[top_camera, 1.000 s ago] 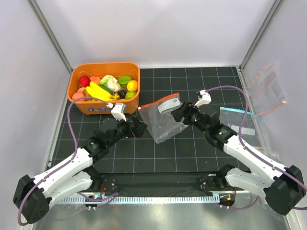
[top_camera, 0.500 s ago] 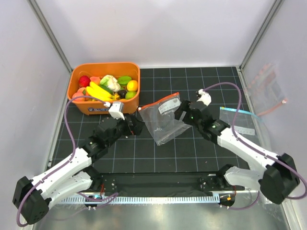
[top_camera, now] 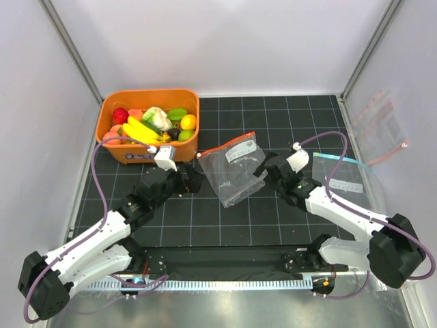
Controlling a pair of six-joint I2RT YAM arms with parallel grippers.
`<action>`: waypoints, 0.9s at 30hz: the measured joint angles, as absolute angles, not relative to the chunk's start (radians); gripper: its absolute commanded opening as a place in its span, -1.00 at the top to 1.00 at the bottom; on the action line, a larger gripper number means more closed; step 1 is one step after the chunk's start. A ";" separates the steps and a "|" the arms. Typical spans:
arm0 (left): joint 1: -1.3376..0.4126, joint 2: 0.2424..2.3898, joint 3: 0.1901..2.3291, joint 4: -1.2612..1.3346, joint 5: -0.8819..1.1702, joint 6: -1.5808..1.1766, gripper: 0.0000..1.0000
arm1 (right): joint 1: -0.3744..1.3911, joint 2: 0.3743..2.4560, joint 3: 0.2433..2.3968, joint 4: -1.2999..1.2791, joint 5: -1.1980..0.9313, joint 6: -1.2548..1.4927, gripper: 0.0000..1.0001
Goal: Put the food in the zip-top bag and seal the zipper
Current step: Adjust the zipper food storage bag at the center of the board.
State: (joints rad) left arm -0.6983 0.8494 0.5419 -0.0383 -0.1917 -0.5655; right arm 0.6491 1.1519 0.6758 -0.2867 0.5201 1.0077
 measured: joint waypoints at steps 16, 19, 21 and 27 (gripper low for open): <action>-0.698 0.852 0.542 -0.044 -0.197 -0.566 -0.99 | 0.649 1.338 0.642 -0.113 0.426 1.128 0.36; -0.698 0.855 0.542 -0.044 -0.197 -0.565 -1.00 | 0.648 1.409 0.671 -0.113 0.403 1.094 0.98; -0.698 0.855 0.542 -0.045 -0.197 -0.565 -0.99 | 0.648 1.421 0.699 -0.139 0.411 1.061 0.98; -0.698 0.855 0.542 -0.046 -0.198 -0.564 -0.99 | 0.639 1.262 0.747 -0.177 0.426 0.836 0.98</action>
